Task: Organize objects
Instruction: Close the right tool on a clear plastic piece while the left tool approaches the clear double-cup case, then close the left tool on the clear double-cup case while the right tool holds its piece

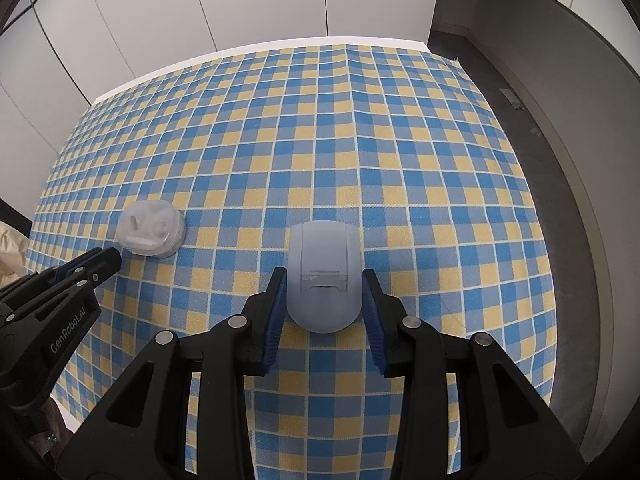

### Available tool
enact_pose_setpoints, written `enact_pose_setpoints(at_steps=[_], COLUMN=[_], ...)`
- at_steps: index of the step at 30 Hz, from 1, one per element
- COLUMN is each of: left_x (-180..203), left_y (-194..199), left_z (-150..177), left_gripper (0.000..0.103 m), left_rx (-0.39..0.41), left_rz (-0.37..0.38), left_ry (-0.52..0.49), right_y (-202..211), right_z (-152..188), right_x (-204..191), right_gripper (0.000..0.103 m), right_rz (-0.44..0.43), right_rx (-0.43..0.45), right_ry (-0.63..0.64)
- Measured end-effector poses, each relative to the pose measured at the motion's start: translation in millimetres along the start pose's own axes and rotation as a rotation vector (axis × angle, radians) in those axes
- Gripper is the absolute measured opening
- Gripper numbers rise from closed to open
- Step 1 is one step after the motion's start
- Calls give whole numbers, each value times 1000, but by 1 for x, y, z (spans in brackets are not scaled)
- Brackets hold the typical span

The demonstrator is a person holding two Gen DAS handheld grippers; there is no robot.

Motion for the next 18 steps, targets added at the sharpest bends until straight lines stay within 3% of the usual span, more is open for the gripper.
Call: enact_pose_setpoints(at_steps=[1, 2, 10, 15, 16, 18], left_x=[-4, -9, -12, 25, 30, 39], left_y=[0, 2, -5, -11, -14, -14], left_z=[3, 7, 15, 10, 8, 1], left_gripper=[76, 84, 84, 84, 85, 84], left_rx=[-4, 5, 15, 26, 26, 39], left_rz=[-4, -3, 38, 87, 51, 58], left_ry=[1, -3, -24, -74, -83, -77], right_y=[0, 0, -1, -1, -1, -2], right_z=[0, -1, -4, -3, -3, -4], right_x=[1, 3, 9, 7, 7, 10], right_gripper=[38, 38, 38, 38, 38, 38], right_rz=[-6, -13, -13, -27, -36, -46], right_rx=[-2, -1, 4, 2, 2, 2], right_ry=[-6, -13, -11, -25, -31, -43])
Point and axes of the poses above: each gripper's, at about its wrist camera, not at the fingertips, and y roughly against the way its jaws point, x to its right, z to its underside, the point moved 6 cm from there along -y, roughly the way its jaws point, and after that the axes turned 1 degree about -y, right-handed, at the moved point
